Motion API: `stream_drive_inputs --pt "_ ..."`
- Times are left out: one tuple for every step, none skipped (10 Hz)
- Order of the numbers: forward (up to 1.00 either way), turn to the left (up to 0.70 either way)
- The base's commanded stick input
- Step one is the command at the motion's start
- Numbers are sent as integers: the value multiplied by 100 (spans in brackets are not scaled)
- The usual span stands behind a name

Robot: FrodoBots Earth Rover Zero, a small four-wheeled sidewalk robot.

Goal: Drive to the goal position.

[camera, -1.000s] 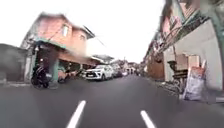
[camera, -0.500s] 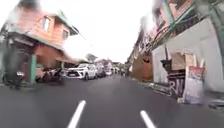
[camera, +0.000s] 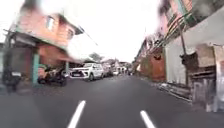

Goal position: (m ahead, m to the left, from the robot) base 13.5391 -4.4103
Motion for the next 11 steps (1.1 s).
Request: stream_drive_inputs --pt "100 -32" --pt "100 -40" --pt "100 -40" --pt "100 -40" --pt "100 -40" --pt "100 -39" --pt "100 7" --pt "100 10" --pt "100 2" --pt "100 9" --pt "100 13"
